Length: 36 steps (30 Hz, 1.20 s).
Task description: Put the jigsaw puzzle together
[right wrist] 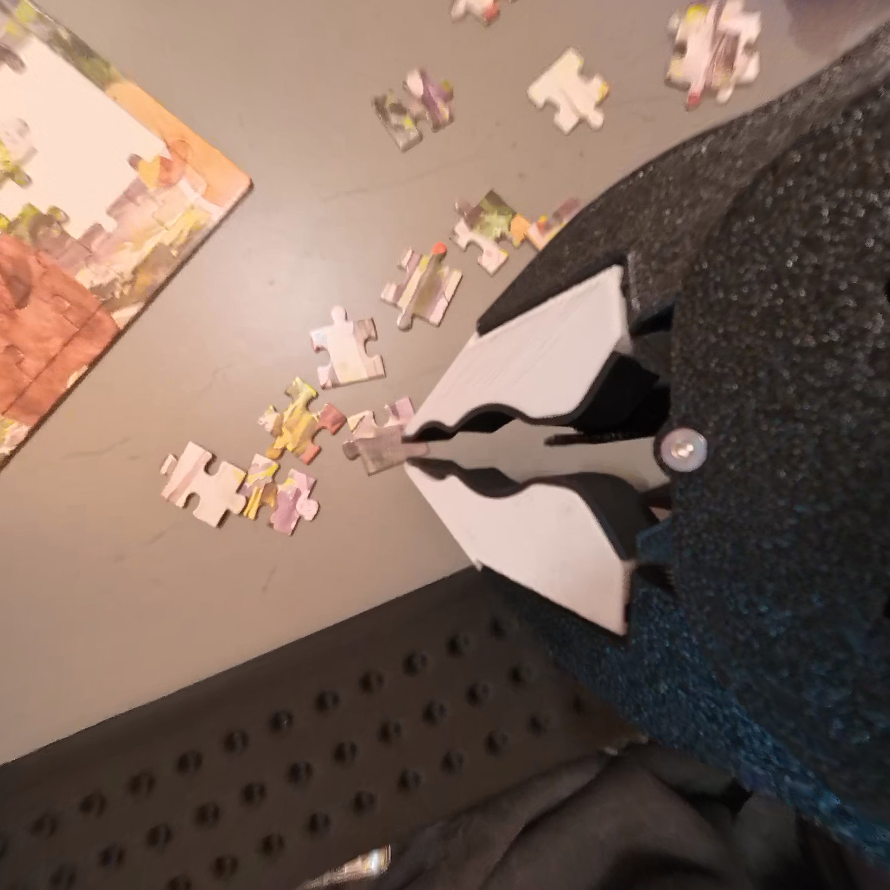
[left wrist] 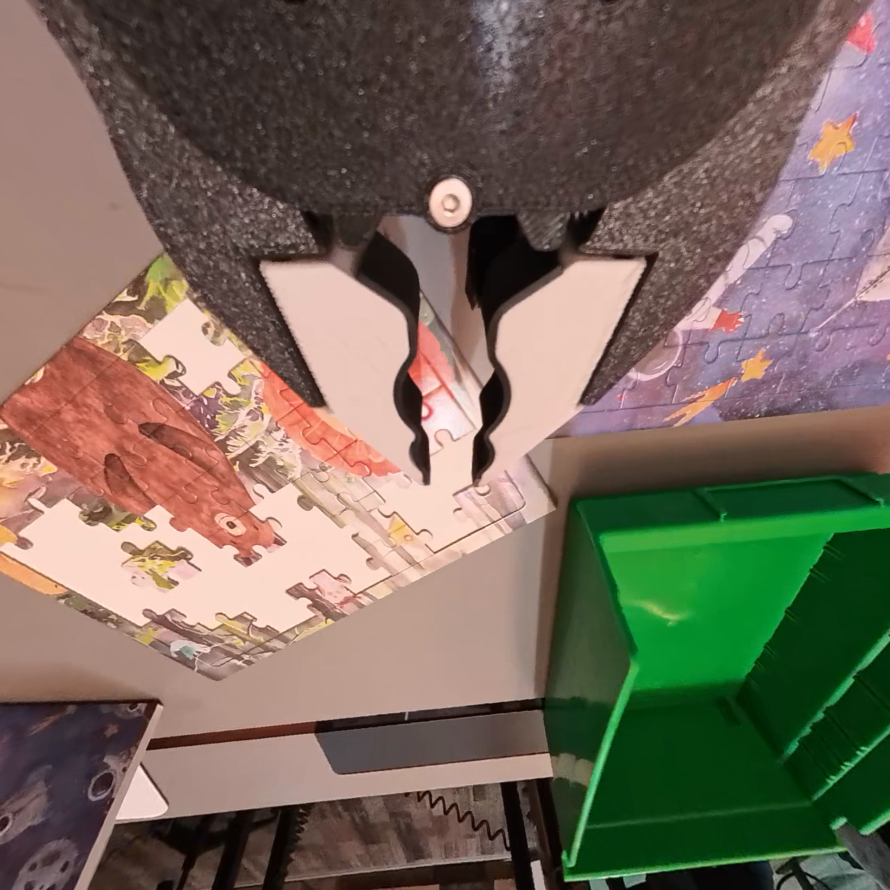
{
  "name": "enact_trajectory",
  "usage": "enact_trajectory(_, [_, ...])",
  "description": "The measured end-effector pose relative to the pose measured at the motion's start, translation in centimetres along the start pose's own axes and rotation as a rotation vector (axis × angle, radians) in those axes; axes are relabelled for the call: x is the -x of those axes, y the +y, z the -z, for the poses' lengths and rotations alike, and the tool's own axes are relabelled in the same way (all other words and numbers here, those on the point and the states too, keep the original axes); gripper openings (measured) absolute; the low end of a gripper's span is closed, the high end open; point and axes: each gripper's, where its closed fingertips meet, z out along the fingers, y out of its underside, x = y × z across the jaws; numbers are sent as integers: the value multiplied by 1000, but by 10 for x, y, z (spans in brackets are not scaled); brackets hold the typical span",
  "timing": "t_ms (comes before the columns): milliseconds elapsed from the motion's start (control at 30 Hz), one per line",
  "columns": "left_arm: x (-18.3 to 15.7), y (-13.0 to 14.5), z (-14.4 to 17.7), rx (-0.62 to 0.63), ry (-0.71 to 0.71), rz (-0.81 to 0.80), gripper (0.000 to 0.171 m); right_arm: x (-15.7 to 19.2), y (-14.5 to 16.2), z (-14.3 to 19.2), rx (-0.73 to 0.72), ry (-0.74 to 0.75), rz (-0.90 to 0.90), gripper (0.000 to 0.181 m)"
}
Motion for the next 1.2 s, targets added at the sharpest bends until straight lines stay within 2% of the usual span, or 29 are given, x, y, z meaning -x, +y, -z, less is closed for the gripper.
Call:
enact_trajectory(67, [-5,-2,0,-10,12,-21,17,7,2,-7,-7,-61,-36,25])
enact_trajectory(133, [-10,-4,1,-24,23,-41,17,6,-2,-15,-31,-40,27,31])
enact_trajectory(233, [-15,-8,3,-45,35,-60,17,1,-1,-25,1,-25,104,31])
enact_trajectory(333, [-16,-8,3,-47,41,-61,17,0,-2,-32,22,-94,143,30])
enact_trajectory(433, [-16,-8,3,-46,43,-57,17,-3,12,-40,136,-123,196,26])
enact_trajectory(467, [-16,-8,2,-45,43,-58,17,0,9,-40,131,-151,195,20])
enact_trajectory(633, [-19,-6,1,-35,46,-83,17,0,10,-40,186,-182,201,20])
enact_trajectory(767, [-19,-7,2,-43,43,-89,16,0,9,-40,174,-180,189,19])
enact_trajectory(867, [-18,-8,2,-46,45,-77,17,-1,3,-38,106,-176,151,19])
enact_trajectory(933, [-17,-8,2,-45,44,-75,17,-4,-13,-31,14,-178,110,20])
enact_trajectory(1067, [-18,-7,2,-41,40,-82,17,-36,-78,-17,-216,-93,-19,20])
enact_trajectory(1200, [-18,-6,1,-34,42,-84,17,-65,-154,-36,-325,-114,-129,20])
